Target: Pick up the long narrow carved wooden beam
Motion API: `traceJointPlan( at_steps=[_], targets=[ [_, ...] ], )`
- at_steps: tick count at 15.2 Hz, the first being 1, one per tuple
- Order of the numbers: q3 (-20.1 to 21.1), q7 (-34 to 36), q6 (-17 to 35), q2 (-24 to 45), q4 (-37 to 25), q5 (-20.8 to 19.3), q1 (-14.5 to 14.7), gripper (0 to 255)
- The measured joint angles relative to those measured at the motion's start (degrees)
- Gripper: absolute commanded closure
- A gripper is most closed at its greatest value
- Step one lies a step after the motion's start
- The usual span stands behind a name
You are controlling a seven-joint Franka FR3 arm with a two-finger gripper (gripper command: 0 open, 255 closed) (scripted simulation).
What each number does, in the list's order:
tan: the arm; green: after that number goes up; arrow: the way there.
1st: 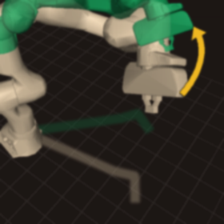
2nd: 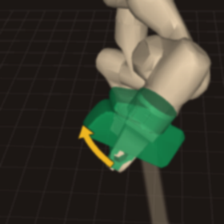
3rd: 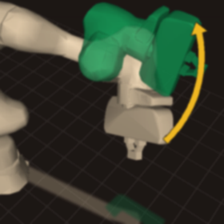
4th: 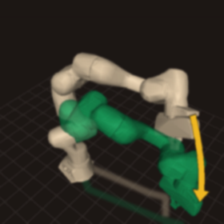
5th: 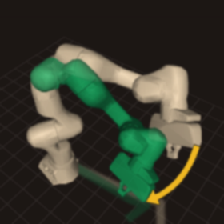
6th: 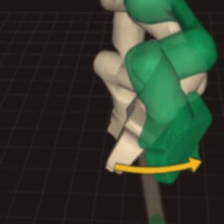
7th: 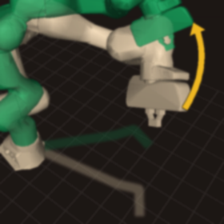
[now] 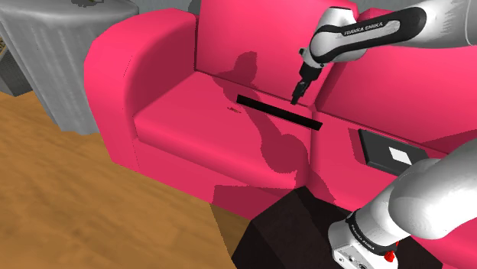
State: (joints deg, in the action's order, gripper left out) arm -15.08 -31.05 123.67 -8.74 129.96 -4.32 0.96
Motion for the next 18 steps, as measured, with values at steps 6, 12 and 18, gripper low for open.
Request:
traceJointPlan(
  at_steps=[6, 12, 18],
  targets=[
    [-1.89, -11.98, 3.91, 14.26, -9.57, 4.93, -0.90, 0],
    [-0.65, -22.03, 5.16, 28.19, -21.25, 9.60, -3.53, 0],
    [0.49, -25.21, 7.09, 34.88, -25.72, 11.42, -5.02, 0]
  ],
)
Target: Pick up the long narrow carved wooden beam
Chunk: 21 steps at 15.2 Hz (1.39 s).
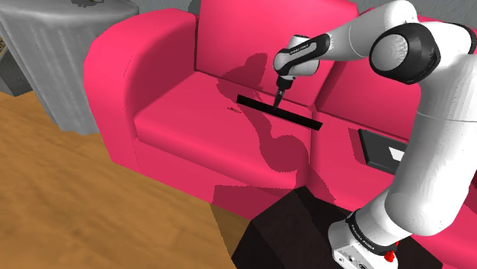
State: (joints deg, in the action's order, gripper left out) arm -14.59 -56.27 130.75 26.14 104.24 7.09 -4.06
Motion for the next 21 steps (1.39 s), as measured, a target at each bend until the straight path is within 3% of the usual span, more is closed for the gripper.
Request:
traceJointPlan(
  at_steps=[3, 4, 14, 21],
  targets=[
    [0.28, -0.16, 1.54, 1.39, 0.18, 0.42, -0.12, 0],
    [0.31, -0.26, 1.81, 1.57, 0.28, 0.49, -0.18, 255],
    [0.35, -0.33, 2.08, 1.75, 0.36, 0.56, -0.23, 255],
    [-0.16, 0.28, -1.41, -1.03, -0.43, -0.36, 0.22, 255]
  ],
)
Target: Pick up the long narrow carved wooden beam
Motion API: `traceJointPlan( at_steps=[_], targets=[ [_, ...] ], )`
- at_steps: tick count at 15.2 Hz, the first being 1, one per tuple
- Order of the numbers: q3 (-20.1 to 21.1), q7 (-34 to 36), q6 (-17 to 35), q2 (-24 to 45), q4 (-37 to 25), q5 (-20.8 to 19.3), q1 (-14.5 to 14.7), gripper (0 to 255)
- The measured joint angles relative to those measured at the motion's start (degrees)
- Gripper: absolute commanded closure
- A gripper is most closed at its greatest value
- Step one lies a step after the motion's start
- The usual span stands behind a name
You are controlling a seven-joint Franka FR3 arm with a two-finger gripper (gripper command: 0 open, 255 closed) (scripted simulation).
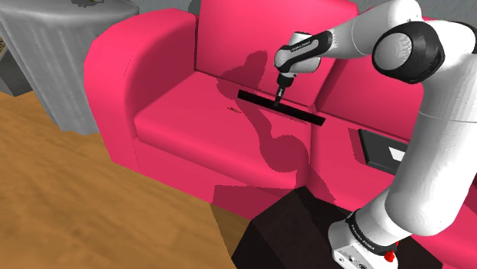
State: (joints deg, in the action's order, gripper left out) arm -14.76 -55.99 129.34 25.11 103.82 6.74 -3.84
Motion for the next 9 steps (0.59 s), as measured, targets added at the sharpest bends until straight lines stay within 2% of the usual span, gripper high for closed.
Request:
traceJointPlan(
  at_steps=[9],
  targets=[
    [-0.55, 0.68, -5.34, -3.26, -2.20, -1.12, 0.40, 255]
  ],
)
